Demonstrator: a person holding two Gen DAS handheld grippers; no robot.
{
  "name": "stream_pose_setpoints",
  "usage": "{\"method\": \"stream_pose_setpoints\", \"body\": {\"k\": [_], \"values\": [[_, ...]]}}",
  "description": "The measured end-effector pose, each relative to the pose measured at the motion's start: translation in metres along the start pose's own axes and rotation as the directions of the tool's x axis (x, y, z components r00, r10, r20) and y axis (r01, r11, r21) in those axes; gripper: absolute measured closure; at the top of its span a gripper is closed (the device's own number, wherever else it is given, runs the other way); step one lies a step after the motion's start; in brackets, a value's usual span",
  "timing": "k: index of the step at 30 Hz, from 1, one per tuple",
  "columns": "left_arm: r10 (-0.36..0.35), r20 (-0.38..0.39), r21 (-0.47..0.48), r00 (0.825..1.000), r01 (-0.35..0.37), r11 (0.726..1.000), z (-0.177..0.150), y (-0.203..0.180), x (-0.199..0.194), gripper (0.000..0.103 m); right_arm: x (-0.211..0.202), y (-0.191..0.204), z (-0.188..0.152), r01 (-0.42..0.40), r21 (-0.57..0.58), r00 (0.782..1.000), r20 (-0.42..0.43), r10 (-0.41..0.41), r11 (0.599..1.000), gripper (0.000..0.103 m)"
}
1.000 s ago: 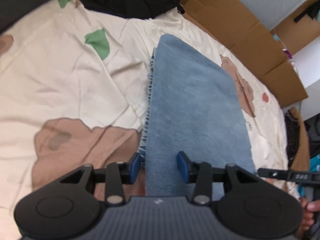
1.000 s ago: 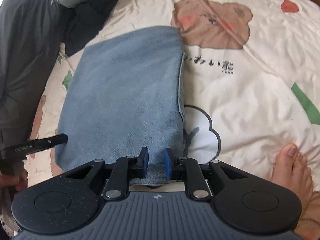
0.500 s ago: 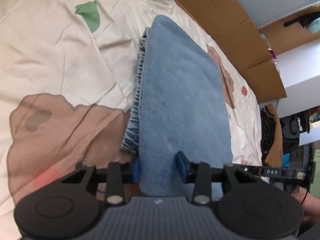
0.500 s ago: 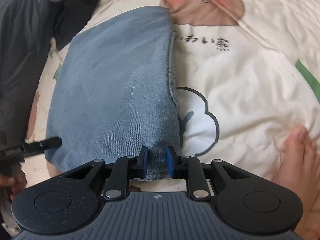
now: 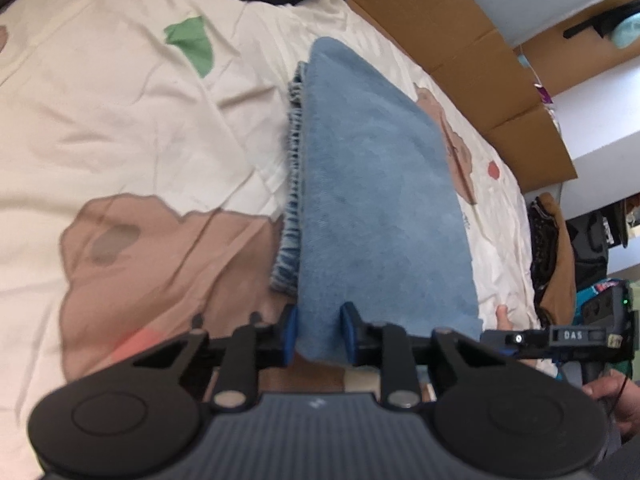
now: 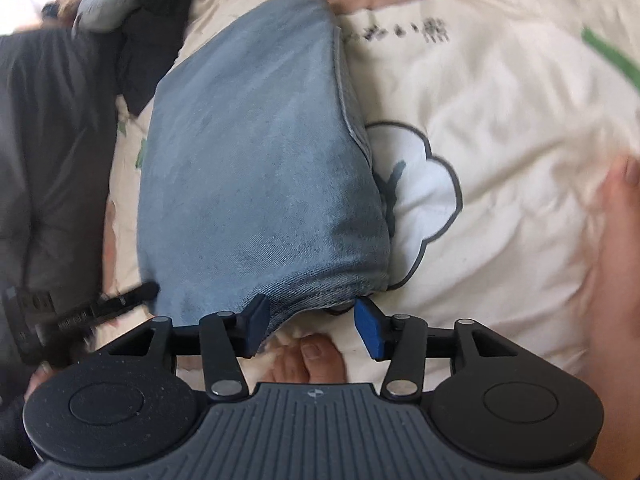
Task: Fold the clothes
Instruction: 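Grasp the folded denim edge with the right gripper, then grasp the folded denim edge with the left gripper while the right gripper holds it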
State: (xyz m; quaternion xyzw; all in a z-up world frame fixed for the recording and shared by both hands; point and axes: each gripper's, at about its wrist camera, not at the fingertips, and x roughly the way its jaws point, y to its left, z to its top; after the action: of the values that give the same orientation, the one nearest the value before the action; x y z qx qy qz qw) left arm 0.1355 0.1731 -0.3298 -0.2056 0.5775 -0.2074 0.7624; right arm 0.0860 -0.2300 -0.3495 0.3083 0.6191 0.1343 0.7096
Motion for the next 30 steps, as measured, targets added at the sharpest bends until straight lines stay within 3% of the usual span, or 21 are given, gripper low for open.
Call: {"method": "stream_pose_setpoints", "body": {"k": [3, 5, 11, 13, 17, 19, 20, 22, 23, 28, 29, 30], "values": [[0.027, -0.016, 0.01, 1.0, -0.027, 1.0, -0.004, 0.005, -0.006, 0.095, -0.001, -0.007, -0.008, -0.084, 0.077, 0.996, 0.033, 0.081, 0.993, 0.048], [0.044, -0.023, -0.005, 0.999, -0.044, 0.999, -0.006, 0.012, -0.011, 0.097, -0.004, -0.006, -0.014, -0.114, 0.082, 0.993, 0.051, 0.11, 0.99, 0.048], [0.062, -0.011, -0.04, 0.998, -0.062, 0.997, -0.007, 0.02, -0.02, 0.092, 0.008, -0.007, -0.012, -0.148, 0.11, 0.988, 0.063, 0.142, 0.983, 0.041], [0.069, 0.001, -0.041, 0.998, -0.069, 0.997, -0.002, 0.017, -0.021, 0.087, 0.016, -0.013, -0.014, -0.215, 0.194, 0.975, 0.097, 0.199, 0.957, 0.034], [0.066, 0.012, -0.014, 0.998, -0.066, 0.998, 0.005, 0.006, -0.021, 0.086, 0.037, -0.026, -0.024, -0.276, 0.296, 0.961, 0.106, 0.256, 0.914, 0.034], [0.064, 0.016, 0.008, 0.998, -0.064, 0.998, 0.009, -0.001, -0.021, 0.086, 0.043, -0.027, -0.03, -0.275, 0.297, 0.961, 0.095, 0.258, 0.914, 0.036], [0.062, 0.018, 0.014, 0.998, -0.062, 0.998, 0.011, -0.004, -0.021, 0.086, 0.045, -0.027, -0.032, -0.278, 0.292, 0.96, 0.091, 0.263, 0.915, 0.042], [0.063, 0.023, 0.018, 0.998, -0.063, 0.998, 0.014, -0.007, -0.021, 0.086, 0.048, -0.027, -0.036, -0.288, 0.28, 0.958, 0.082, 0.276, 0.916, 0.064], [0.064, 0.026, 0.019, 0.998, -0.064, 0.998, 0.016, -0.009, -0.02, 0.086, 0.049, -0.026, -0.037, -0.303, 0.269, 0.953, 0.077, 0.293, 0.914, 0.081], [0.086, 0.036, 0.032, 0.996, -0.087, 0.996, 0.026, -0.016, -0.015, 0.086, 0.045, -0.014, -0.033, -0.25, 0.174, 0.968, 0.05, 0.245, 0.952, 0.081], [0.092, 0.037, 0.036, 0.995, -0.093, 0.995, 0.028, -0.018, -0.013, 0.082, 0.044, -0.01, -0.031, -0.227, 0.149, 0.974, 0.042, 0.223, 0.962, 0.079], [0.091, 0.04, 0.034, 0.995, -0.093, 0.995, 0.032, -0.019, -0.013, 0.071, 0.041, -0.005, -0.03, -0.205, 0.131, 0.979, 0.029, 0.203, 0.97, 0.075]]}}
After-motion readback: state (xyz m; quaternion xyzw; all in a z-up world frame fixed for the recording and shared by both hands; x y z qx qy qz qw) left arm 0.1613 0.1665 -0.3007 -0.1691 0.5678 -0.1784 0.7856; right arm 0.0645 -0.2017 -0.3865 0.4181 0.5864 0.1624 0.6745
